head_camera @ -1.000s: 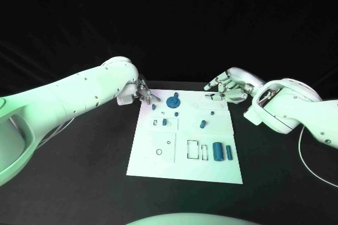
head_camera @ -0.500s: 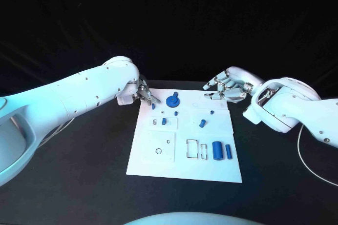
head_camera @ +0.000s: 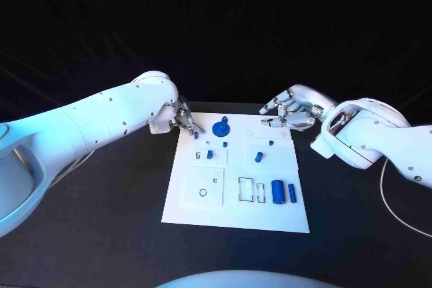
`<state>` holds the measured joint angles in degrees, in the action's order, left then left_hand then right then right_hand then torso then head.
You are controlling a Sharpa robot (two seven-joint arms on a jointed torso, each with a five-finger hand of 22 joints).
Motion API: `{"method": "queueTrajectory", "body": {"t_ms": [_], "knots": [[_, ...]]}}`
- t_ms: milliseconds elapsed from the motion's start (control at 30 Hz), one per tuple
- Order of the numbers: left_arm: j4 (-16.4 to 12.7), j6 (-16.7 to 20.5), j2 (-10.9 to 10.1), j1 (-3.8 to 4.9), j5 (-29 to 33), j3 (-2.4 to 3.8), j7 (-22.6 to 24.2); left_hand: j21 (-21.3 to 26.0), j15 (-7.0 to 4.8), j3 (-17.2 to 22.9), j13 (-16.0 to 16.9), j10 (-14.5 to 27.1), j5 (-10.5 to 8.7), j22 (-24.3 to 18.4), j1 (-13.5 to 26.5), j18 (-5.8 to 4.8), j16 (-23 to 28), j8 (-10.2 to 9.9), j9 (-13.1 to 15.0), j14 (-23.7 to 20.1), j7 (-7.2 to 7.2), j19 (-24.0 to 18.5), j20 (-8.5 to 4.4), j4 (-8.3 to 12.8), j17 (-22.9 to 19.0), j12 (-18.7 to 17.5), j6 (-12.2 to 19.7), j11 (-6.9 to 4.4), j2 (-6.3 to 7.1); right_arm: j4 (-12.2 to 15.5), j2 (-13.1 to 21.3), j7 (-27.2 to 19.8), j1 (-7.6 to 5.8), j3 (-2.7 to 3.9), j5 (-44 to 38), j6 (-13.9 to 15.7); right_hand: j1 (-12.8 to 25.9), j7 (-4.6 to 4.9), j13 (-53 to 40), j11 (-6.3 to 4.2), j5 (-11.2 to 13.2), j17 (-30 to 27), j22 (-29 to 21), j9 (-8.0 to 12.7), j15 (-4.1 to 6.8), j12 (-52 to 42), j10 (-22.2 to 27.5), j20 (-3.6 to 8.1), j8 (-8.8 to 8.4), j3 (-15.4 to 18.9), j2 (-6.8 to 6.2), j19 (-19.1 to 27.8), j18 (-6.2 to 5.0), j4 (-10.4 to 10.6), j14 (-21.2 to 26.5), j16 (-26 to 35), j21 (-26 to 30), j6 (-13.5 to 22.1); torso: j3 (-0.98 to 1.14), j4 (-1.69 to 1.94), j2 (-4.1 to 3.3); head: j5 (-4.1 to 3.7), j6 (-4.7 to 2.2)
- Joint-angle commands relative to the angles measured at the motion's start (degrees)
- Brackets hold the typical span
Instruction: Assemble the parts on the task board
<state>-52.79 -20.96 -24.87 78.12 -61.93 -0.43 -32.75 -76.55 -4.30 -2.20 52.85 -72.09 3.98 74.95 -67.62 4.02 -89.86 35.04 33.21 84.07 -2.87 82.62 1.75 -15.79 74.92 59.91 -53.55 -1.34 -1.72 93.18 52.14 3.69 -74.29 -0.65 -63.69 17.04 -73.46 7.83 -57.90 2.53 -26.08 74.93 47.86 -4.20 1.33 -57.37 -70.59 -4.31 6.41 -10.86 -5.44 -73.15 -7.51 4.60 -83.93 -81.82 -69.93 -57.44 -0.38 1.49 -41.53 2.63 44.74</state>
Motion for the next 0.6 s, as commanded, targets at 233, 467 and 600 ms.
{"method": "queueTrajectory", "body": {"t_ms": [233,467,600], "knots": [[-0.05,-0.65,0.22,0.01,0.76,0.0,0.74,-0.23,-0.42,-0.06,0.11,-0.49,0.34,1.04,-1.8,-0.18,-0.14,0.5,0.65,5.93,0.33,0.42,-0.07,0.35,15.08,0.46,-0.04,-0.06,-0.57,0.02,-0.07,-0.08,0.04,0.0,-0.2,-0.8,0.55,-0.05,0.16,0.09,-0.33,1.49,-0.33,0.06,0.4,0.33,0.41,0.09,0.32,-0.16,0.18,0.5,-0.06,0.24,-3.25,0.45,0.39,-0.21,-0.01,0.01,-0.01,0.03,0.19],[0.44,-0.85,0.58,0.0,0.85,-0.08,0.81,-0.26,-0.49,0.24,0.07,-0.53,0.29,1.16,-3.11,-0.19,-0.14,0.64,1.13,5.93,0.41,0.45,-0.14,0.89,15.08,0.5,0.16,-0.13,-1.1,0.04,-0.09,-0.09,0.04,0.0,-0.2,-0.82,0.55,-0.05,0.16,0.09,-0.33,1.49,-0.33,0.06,0.4,0.33,0.41,0.09,0.32,-0.16,0.18,0.5,-0.06,0.24,-3.25,0.45,0.39,-0.21,-0.02,-0.03,-0.01,0.06,0.18],[0.65,-1.31,0.75,-0.04,1.03,-0.18,0.75,-0.3,-0.52,0.44,0.03,-0.53,0.24,1.25,-3.75,-0.21,-0.14,0.67,1.33,5.93,0.46,0.47,-0.17,1.19,15.08,0.5,0.23,-0.17,-1.33,0.05,-0.1,-0.11,0.04,0.0,-0.2,-0.85,0.55,-0.05,0.16,0.09,-0.33,1.49,-0.33,0.06,0.4,0.33,0.41,0.09,0.32,-0.16,0.18,0.5,-0.06,0.24,-3.25,0.45,0.39,-0.21,-0.02,-0.05,-0.02,0.04,0.26]]}}
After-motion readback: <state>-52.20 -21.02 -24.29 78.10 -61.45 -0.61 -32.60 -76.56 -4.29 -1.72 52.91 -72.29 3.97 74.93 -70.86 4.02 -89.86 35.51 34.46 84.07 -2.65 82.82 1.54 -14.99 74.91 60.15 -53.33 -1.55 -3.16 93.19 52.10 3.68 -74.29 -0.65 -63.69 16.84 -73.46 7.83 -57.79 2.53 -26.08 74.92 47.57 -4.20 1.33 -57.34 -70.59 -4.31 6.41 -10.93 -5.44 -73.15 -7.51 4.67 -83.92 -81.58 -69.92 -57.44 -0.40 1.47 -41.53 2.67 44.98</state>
